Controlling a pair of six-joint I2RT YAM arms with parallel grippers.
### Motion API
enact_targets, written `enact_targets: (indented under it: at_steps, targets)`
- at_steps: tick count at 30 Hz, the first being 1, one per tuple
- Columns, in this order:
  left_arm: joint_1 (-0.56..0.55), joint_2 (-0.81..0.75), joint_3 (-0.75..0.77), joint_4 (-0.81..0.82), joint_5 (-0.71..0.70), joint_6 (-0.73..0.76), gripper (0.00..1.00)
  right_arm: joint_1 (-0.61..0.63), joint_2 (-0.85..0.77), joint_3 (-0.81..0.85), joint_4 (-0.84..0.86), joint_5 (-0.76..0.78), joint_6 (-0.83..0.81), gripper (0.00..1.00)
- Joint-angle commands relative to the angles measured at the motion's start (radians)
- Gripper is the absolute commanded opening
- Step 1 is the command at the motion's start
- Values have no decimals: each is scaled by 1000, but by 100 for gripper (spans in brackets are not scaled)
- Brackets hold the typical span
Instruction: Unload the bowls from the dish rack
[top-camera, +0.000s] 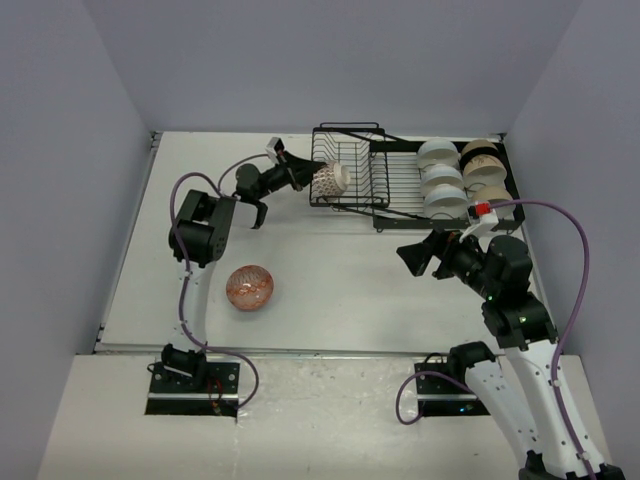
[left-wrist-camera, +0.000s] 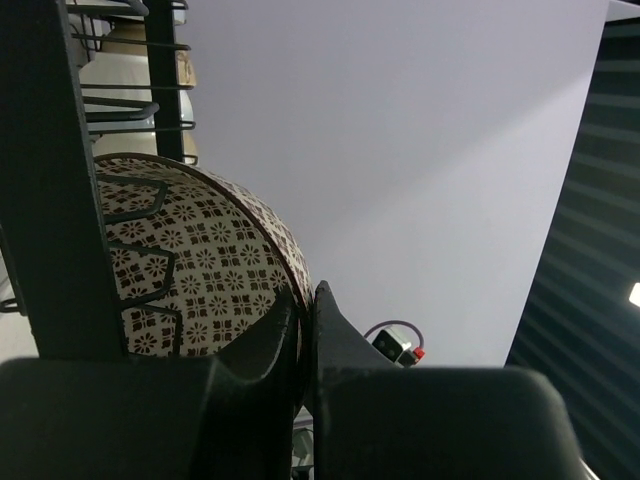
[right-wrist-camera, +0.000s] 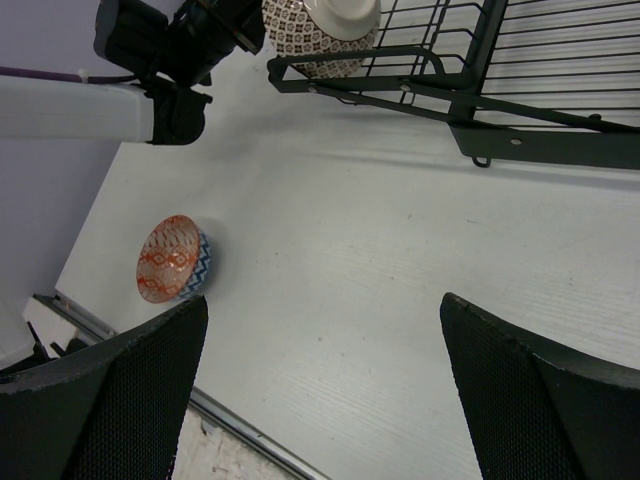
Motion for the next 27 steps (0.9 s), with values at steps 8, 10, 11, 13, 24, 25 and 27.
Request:
enact_targets:
  at_steps: [8, 10, 11, 13, 24, 25, 27]
  targets:
    - [0, -17, 107, 505, -10, -107, 0, -3, -10, -3, 35, -17, -11, 99]
    - [-5, -34, 157, 500, 1, -102, 0, -3, -11, -3, 37, -17, -11, 99]
    - [-8, -51, 182, 494, 28, -94, 0, -4, -11, -2, 35, -17, -11, 99]
    - [-12, -74, 257, 454, 65, -55, 0, -3, -17, -2, 35, -17, -11, 99]
    - [-149, -645, 331, -1433, -199, 1419, 0, -3, -46, 8, 34, 3, -14, 99]
    - [-179, -710, 328, -1521, -294, 1459, 0, -3, -52, 8, 34, 5, -14, 99]
    - [-253, -780, 294, -1696, -563, 1498, 0, -3, -66, 6, 40, 5, -13, 99]
